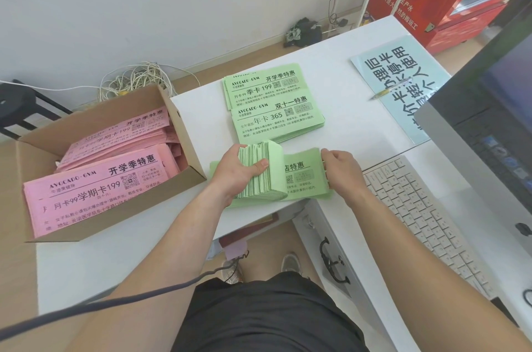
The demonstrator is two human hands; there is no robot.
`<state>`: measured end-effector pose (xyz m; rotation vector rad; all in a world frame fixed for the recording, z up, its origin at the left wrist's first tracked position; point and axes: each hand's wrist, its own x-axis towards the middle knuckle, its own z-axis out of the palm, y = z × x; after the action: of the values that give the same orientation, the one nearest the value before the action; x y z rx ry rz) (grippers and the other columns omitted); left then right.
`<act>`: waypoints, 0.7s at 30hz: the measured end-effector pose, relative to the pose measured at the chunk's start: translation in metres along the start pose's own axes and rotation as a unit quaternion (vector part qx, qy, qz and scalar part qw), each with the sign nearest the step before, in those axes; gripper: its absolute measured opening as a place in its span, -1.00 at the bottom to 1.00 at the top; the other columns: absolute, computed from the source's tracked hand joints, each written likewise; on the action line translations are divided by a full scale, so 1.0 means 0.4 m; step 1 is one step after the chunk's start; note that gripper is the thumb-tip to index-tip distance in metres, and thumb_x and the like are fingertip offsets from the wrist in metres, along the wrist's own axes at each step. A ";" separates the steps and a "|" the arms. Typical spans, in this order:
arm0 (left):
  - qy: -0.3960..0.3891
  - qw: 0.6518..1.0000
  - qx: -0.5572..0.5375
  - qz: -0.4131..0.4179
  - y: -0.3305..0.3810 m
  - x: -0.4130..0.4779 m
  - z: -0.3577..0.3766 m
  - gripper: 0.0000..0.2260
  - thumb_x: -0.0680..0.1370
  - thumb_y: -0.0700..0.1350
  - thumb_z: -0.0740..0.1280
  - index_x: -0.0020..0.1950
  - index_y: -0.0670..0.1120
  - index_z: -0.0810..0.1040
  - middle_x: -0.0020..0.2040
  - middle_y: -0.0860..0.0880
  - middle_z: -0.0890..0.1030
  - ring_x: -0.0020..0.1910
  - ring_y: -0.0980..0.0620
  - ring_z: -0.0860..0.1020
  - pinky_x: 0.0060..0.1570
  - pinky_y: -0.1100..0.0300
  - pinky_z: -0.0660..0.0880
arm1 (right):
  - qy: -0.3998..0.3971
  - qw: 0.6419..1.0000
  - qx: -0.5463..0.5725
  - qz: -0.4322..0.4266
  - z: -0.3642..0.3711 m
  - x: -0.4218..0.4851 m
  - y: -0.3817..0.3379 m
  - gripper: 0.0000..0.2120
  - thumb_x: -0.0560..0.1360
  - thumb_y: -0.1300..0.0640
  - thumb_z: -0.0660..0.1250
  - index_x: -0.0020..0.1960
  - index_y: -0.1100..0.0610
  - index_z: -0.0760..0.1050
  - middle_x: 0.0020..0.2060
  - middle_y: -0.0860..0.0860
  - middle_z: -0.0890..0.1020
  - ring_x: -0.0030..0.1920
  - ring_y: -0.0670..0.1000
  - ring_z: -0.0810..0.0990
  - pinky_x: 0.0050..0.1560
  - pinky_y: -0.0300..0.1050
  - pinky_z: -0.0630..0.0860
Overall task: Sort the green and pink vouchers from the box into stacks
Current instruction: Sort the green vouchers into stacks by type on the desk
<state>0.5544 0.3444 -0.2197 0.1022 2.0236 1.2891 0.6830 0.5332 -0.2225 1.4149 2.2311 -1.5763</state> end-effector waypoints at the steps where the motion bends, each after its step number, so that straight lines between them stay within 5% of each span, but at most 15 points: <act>1: -0.001 1.000 0.001 -0.002 0.000 0.001 0.000 -0.49 0.51 0.00 0.51 0.39 0.00 0.39 0.34 0.01 0.51 0.31 -0.04 0.47 0.29 0.00 0.41 | 0.003 1.000 -0.014 -0.005 0.000 0.000 0.002 -0.62 0.63 -0.03 0.15 -0.27 0.18 0.37 -0.35 0.06 0.53 -0.30 0.09 0.46 -0.27 -0.04 0.33; 5: -0.002 1.000 0.003 -0.002 0.004 0.002 0.002 -0.49 0.55 -0.02 0.48 0.43 -0.01 0.37 0.32 0.07 0.45 0.33 -0.01 0.41 0.32 0.04 0.36 | -0.002 0.998 -0.069 -0.013 -0.004 0.004 0.007 -0.77 0.62 0.09 0.19 0.00 0.14 0.60 -0.13 0.02 0.63 -0.12 0.05 0.53 -0.18 -0.07 0.39; 10: -0.004 1.000 0.010 -0.007 0.007 0.004 -0.001 -0.56 0.57 -0.05 0.45 0.39 0.00 0.39 0.32 0.02 0.48 0.32 -0.02 0.42 0.30 0.06 0.35 | 0.012 0.996 -0.085 -0.019 -0.002 0.006 0.006 -0.64 0.62 0.08 0.22 0.36 0.15 0.54 0.23 0.06 0.63 0.23 0.10 0.56 0.11 -0.13 0.40; 13: -0.014 1.000 0.017 -0.012 0.011 0.005 -0.004 -0.64 0.59 -0.07 0.43 0.33 0.01 0.40 0.29 0.01 0.51 0.35 -0.06 0.44 0.31 0.04 0.35 | 0.001 0.995 -0.103 -0.018 -0.001 0.007 0.010 -0.63 0.61 0.06 0.23 0.36 0.13 0.53 0.28 0.06 0.61 0.27 0.10 0.55 0.18 -0.08 0.43; 21: -0.019 0.999 0.025 -0.030 0.015 0.006 -0.006 -0.67 0.58 -0.12 0.44 0.30 0.01 0.45 0.27 -0.06 0.59 0.26 -0.10 0.55 0.37 -0.14 0.42 | -0.009 0.992 -0.119 -0.029 -0.005 0.007 0.011 -0.74 0.61 0.08 0.17 0.19 0.06 0.57 0.10 0.03 0.64 0.07 0.09 0.55 0.00 -0.05 0.43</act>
<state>0.5493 0.3468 -0.2155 0.0878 2.0119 1.1925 0.6851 0.5366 -0.2263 1.2764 2.3749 -1.2795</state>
